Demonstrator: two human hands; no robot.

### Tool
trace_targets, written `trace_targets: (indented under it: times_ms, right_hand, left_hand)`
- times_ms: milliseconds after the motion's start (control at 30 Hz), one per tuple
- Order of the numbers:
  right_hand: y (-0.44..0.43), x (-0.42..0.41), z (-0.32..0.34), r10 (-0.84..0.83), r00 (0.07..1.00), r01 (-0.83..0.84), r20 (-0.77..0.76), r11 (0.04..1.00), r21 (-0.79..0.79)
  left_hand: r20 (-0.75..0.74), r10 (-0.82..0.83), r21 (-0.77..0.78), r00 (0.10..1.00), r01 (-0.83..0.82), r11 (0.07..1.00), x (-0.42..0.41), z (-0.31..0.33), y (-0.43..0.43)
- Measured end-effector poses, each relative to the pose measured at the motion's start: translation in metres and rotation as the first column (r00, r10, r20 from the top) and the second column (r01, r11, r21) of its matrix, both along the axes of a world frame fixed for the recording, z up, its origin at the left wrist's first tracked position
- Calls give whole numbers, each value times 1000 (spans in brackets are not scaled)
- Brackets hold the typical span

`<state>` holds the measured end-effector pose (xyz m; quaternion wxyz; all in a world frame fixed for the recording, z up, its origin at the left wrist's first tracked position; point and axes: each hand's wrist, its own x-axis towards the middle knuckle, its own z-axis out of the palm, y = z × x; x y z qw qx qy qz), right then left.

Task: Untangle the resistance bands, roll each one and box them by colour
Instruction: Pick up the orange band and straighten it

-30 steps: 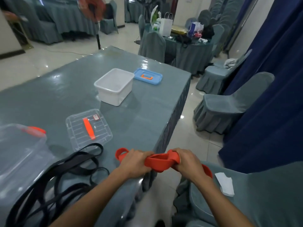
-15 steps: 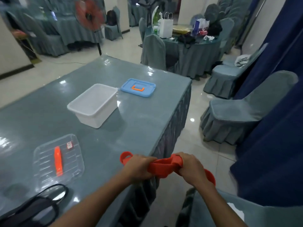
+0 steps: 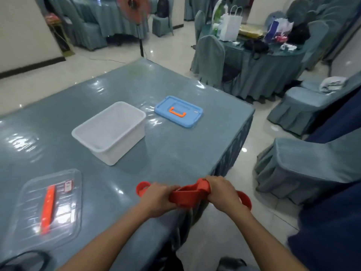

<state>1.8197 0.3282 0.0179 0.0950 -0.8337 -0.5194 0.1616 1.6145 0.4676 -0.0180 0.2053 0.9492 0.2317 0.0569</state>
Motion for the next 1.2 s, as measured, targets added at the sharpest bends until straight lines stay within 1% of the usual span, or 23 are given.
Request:
trace_targets:
  times_ms: [67,167,333,433,533,633,700,767,867,933,1000,1100,1133,1200]
  right_hand:
    - [39,14,-2,56,998,-56,20,998,-20]
    - [96,30,1,164,985,-162,46,986,-47]
    - [176,33,1,323,938,-319,129,946,-47]
    - [219,22,-3,431,894,-429,120,902,-38]
    - [262,3,-15,559,819,-560,131,828,-35]
    - [290,-11,-33,679,714,-670,169,733,-116]
    - [300,-13,-46,753,637,-729,164,658,-189]
    - [304,-10,-57,798,587,-767,136,602,-223]
    - [309,3,-65,832,544,-805,112,554,-212]
    - [311,17,-66,847,523,-831,97,531,-166]
    - [312,33,-65,868,494,-862,49,496,-100]
    - [308,62,-70,895,446,-895,9,446,-14]
    - [307,72,-73,899,439,-899,16,439,-2]
    - [305,92,-80,891,453,-890,31,454,-32]
  left_hand:
    - [41,59,10,997,-59,998,7,-2,28]
    - [100,150,-16,984,-149,989,10,-5,65]
    - [68,294,-47,953,-291,956,-3,-7,108]
    - [80,414,-57,907,-410,910,-20,-8,123]
    - [8,528,-42,849,-527,849,-41,-14,132]
    - [-175,632,13,755,-640,769,-53,-26,126]
    - [-263,659,56,705,-671,739,-54,-33,118]
    - [-310,674,77,670,-689,720,-49,-39,110]
    - [-335,691,69,640,-715,695,-35,-43,105]
    - [-355,694,58,626,-726,685,-21,-41,106]
    - [-363,688,42,629,-726,686,-4,-40,109]
    - [-384,642,31,664,-686,727,19,-44,111]
    - [-395,631,40,667,-674,737,25,-46,111]
    - [-413,629,63,659,-668,741,33,-49,113]
